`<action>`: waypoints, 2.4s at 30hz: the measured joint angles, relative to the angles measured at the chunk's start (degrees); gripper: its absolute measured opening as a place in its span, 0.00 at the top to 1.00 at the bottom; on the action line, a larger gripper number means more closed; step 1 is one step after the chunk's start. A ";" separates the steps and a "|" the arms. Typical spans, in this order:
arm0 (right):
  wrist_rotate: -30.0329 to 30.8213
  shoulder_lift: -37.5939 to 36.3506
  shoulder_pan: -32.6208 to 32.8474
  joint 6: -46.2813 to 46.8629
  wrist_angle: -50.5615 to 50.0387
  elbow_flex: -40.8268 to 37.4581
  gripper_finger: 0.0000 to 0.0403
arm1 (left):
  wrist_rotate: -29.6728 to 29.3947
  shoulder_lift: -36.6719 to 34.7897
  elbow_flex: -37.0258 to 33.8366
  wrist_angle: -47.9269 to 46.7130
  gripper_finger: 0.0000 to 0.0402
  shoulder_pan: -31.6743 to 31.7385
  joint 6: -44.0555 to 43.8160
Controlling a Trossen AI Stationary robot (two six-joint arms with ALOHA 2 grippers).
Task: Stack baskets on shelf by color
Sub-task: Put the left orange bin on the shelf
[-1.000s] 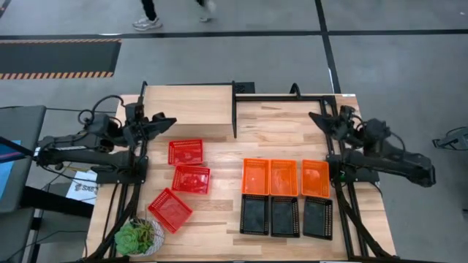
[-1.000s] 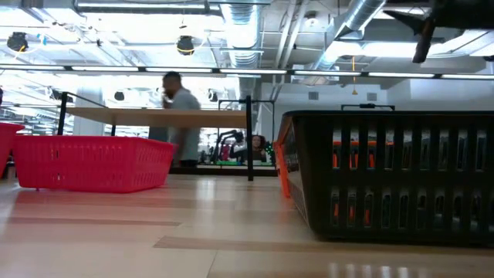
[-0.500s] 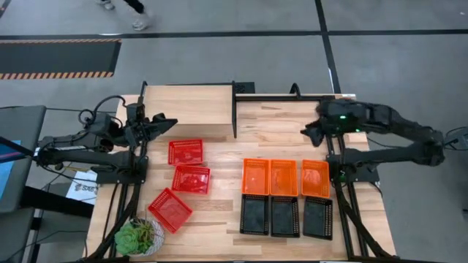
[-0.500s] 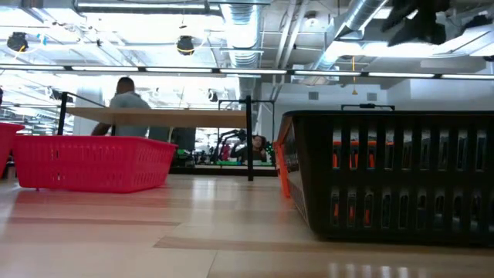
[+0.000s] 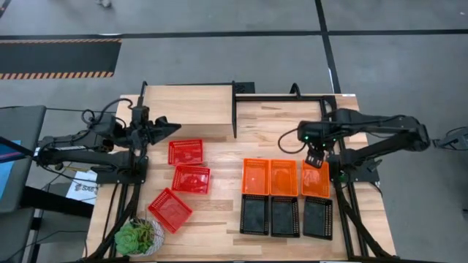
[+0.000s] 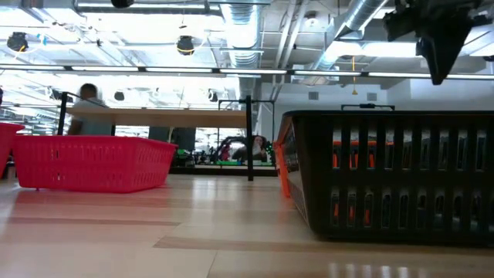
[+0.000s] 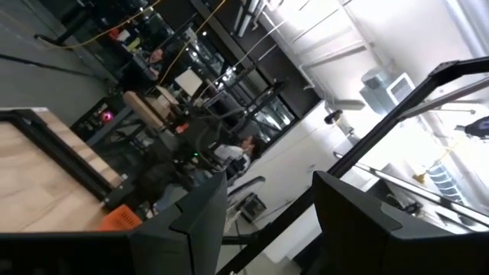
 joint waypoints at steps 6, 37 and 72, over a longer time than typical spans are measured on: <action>0.00 0.00 4.70 6.03 1.92 -3.37 0.48 | -0.02 -0.02 0.00 -2.25 0.55 0.00 0.11; 3.85 0.03 24.25 36.58 13.49 -11.93 0.51 | 11.08 47.78 11.87 -3.21 0.55 -4.42 -13.06; 11.76 0.05 33.20 44.05 16.98 -11.93 0.54 | -1.05 78.63 40.06 -33.94 0.55 -5.68 -16.41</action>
